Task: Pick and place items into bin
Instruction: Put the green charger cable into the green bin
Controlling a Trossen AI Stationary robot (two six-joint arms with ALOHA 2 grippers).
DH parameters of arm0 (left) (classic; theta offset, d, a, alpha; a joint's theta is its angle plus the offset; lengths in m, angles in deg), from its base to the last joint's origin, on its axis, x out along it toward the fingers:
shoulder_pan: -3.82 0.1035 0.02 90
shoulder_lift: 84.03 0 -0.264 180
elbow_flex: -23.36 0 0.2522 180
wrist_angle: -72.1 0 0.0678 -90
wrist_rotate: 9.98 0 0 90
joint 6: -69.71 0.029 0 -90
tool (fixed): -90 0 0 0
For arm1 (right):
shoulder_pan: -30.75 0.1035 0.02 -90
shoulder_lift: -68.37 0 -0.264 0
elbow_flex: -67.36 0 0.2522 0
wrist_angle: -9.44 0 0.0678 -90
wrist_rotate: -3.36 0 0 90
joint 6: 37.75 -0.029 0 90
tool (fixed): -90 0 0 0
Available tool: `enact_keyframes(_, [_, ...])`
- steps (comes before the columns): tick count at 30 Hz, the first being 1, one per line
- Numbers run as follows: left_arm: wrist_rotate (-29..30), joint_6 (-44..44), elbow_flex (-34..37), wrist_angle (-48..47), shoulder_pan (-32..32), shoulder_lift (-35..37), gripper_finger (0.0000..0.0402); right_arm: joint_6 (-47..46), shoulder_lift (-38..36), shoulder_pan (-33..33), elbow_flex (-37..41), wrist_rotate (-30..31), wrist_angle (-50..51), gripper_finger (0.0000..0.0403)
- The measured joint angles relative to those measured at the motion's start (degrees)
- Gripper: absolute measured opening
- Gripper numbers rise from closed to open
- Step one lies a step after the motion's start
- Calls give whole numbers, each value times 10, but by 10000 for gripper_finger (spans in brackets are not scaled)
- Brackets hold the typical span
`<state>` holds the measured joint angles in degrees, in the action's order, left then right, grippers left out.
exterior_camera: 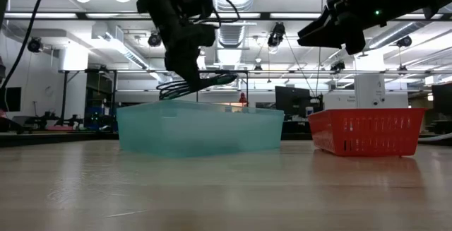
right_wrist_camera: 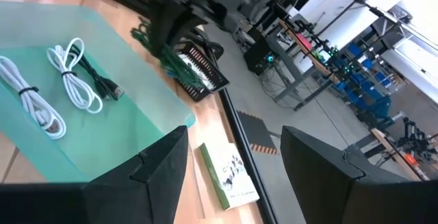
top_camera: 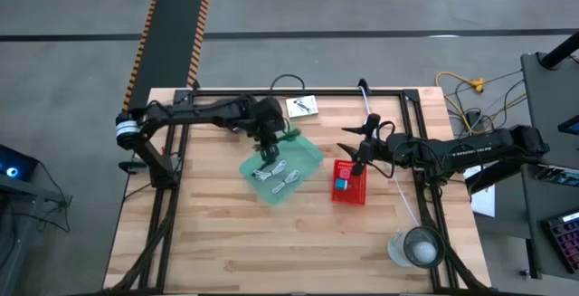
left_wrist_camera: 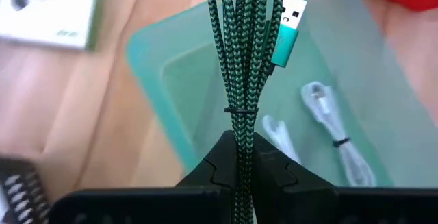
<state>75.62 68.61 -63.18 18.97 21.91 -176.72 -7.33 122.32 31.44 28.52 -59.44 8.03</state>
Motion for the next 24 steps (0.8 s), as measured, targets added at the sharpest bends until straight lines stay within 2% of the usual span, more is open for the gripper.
enact_keyframes(3, [0,48,0,14,-17,0,2,0,0,0,0,0,0,219])
enact_keyframes(7, [1,213,2,25,-35,0,2,-2,0,0,0,0,1,219])
enact_keyframes(15, [-14,507,42,132,-39,-7,2,-4,1,0,0,0,18,219])
enact_keyframes(20, [-20,580,46,169,-38,-42,5,-18,0,0,0,-1,31,219])
enact_keyframes(24, [-18,587,40,169,-38,-82,6,-23,0,0,0,-1,35,219])
